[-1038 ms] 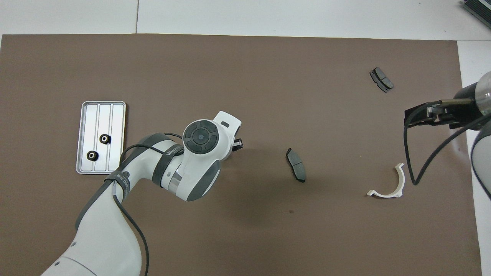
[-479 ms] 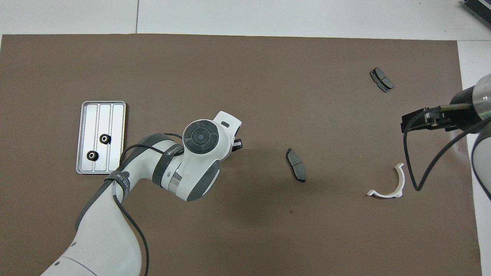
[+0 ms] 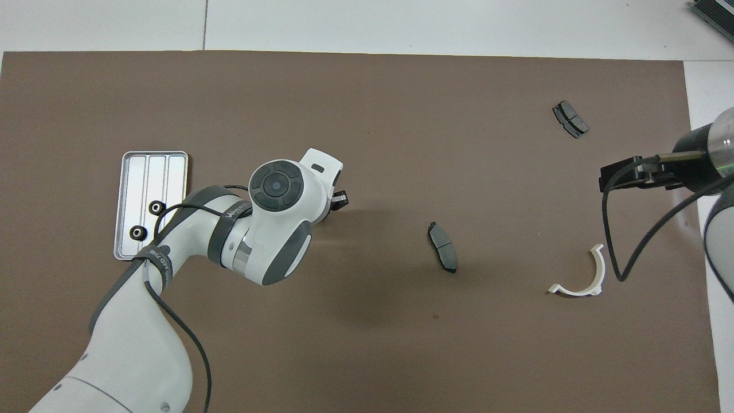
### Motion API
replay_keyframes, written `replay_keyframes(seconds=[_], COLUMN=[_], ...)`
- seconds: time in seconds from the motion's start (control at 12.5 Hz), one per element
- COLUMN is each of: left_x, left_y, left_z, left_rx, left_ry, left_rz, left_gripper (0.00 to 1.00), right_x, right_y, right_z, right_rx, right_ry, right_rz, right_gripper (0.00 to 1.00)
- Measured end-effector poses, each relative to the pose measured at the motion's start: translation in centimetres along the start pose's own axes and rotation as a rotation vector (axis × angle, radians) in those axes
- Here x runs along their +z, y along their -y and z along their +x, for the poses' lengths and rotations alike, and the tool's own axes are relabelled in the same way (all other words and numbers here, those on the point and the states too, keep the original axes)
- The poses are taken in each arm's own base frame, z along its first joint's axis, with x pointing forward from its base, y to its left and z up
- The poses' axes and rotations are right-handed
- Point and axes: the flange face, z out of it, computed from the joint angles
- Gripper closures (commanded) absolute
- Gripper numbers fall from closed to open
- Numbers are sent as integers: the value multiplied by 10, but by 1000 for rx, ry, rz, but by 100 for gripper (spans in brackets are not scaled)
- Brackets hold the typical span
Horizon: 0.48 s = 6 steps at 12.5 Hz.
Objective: Pick bearing gear from pile to tray
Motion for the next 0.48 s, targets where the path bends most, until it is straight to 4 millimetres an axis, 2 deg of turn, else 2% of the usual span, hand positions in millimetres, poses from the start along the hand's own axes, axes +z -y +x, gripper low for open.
replay_keyframes(seconds=[0.24,0.48], left_x=[-19,-44], left_y=[32,85], left_z=[35,68], left_rx=[23,89], left_ry=[25,56], left_rz=[29,54], left_gripper=[100,100], right_x=[1,2], right_y=[0,0], right_z=[0,0], right_rx=[0,-2], right_ry=[3,3], right_rz=[0,-4], right_gripper=[0,0])
